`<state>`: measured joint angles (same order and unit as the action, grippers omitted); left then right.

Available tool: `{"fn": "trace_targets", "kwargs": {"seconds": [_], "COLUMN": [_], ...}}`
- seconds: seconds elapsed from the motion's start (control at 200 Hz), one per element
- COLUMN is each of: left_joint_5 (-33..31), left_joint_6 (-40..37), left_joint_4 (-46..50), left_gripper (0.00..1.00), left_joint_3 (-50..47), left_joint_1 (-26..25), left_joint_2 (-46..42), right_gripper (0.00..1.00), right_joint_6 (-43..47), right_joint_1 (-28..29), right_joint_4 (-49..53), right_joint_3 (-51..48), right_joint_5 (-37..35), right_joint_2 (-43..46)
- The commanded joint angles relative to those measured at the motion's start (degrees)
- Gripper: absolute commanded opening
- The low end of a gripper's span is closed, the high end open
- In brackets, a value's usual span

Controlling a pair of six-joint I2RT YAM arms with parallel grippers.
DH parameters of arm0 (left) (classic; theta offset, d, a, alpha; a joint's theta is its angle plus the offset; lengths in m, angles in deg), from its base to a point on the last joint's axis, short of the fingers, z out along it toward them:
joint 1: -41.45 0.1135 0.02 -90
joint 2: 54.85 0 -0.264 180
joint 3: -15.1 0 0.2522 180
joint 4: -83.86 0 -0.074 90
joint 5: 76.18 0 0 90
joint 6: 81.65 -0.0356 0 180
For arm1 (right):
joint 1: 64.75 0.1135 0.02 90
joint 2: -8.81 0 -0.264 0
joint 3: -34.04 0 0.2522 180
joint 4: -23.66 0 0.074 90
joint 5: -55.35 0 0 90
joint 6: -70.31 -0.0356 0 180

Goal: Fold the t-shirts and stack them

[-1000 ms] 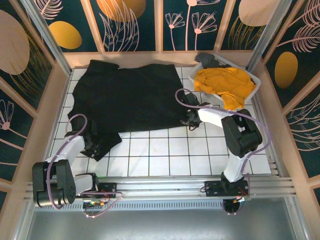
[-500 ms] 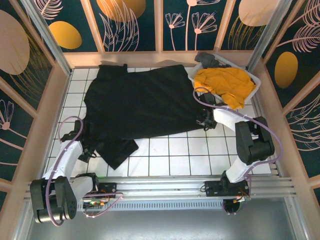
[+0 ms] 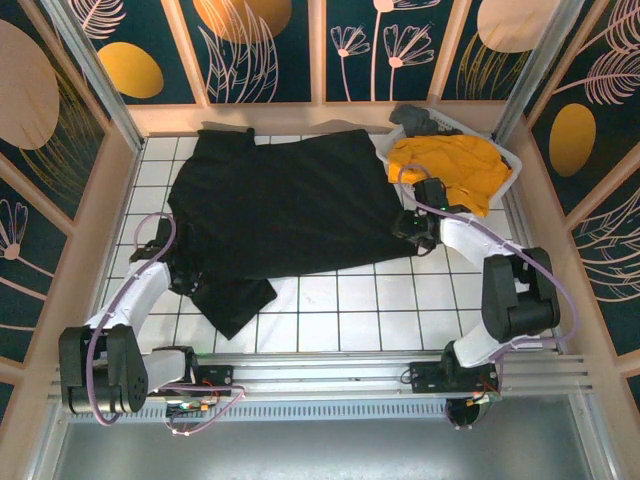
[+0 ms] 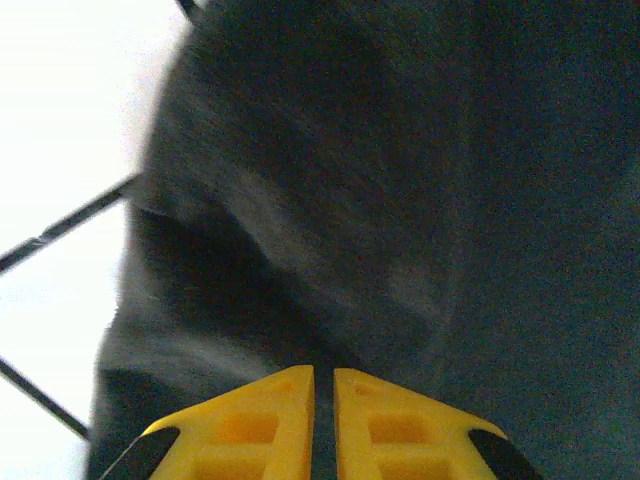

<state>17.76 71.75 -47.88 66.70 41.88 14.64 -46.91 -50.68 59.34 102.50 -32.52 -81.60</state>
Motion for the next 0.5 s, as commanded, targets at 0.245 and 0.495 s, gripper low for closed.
{"fn": "trace_targets", "kwargs": {"seconds": [0.245, 0.495], "left_joint_5": [-4.0, -8.1], "left_joint_6": [6.3, -0.4], "left_joint_4": [-4.2, -2.5], "left_gripper": [0.09, 0.08], "left_joint_3": [-4.7, -2.4], "left_joint_1": [5.6, 21.0], "left_joint_2": [7.5, 8.0], "right_gripper": [0.37, 0.32], "right_joint_6": [-3.1, -4.9], "right_joint_1": [10.5, 22.2], "right_joint_4": [1.4, 6.8], "right_joint_3": [-0.8, -8.1], "right_joint_5": [2.4, 11.6], "right_joint_2": [-9.6, -3.4]}}
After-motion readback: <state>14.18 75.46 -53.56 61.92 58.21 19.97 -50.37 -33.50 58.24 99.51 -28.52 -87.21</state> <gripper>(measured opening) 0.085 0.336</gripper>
